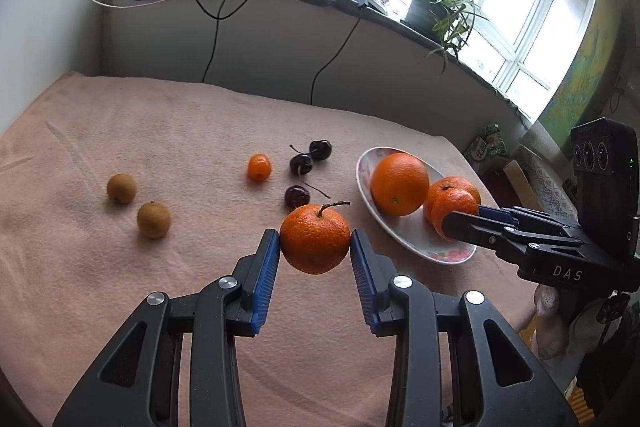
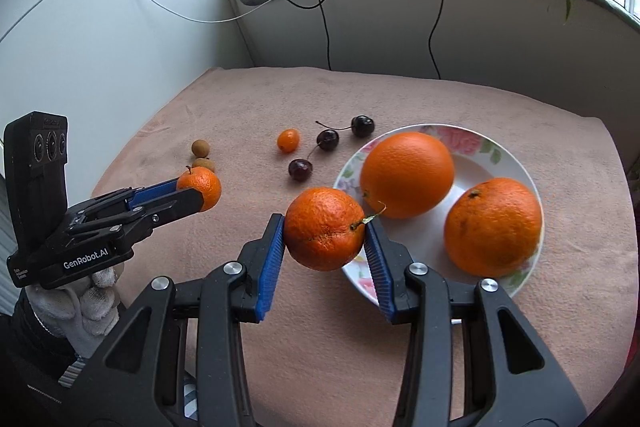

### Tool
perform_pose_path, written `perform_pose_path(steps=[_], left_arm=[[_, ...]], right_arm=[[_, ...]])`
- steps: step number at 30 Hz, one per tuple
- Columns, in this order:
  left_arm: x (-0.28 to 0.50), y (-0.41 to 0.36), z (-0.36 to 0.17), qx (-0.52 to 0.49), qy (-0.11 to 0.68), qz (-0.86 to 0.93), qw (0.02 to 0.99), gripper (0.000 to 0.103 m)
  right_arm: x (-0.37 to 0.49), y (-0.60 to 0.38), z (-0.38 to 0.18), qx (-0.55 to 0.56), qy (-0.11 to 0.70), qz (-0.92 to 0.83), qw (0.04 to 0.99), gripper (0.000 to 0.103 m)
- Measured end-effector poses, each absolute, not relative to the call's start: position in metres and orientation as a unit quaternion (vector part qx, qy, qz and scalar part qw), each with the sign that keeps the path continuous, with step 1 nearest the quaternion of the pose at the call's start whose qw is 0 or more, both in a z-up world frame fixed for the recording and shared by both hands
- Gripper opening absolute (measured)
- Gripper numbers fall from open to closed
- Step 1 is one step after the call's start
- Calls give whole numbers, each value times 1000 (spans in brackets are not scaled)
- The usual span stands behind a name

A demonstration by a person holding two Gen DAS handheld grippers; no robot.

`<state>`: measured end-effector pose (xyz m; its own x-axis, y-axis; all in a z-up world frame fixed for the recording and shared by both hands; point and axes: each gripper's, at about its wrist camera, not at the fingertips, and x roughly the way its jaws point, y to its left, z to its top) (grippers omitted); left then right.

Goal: Organize fruits
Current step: 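Lift the tangerine with the right gripper and carry it over the plate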

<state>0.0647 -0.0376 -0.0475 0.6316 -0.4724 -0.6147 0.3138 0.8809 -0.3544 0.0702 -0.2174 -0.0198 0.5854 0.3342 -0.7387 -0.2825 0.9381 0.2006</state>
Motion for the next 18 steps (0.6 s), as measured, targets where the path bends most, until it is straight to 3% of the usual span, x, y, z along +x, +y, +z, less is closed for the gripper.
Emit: perform_pose_path(steps=[18], left_arm=[[75, -124, -49, -66, 382, -288, 876, 35]], right_arm=[[51, -265, -32, 32, 428, 126, 895, 42]])
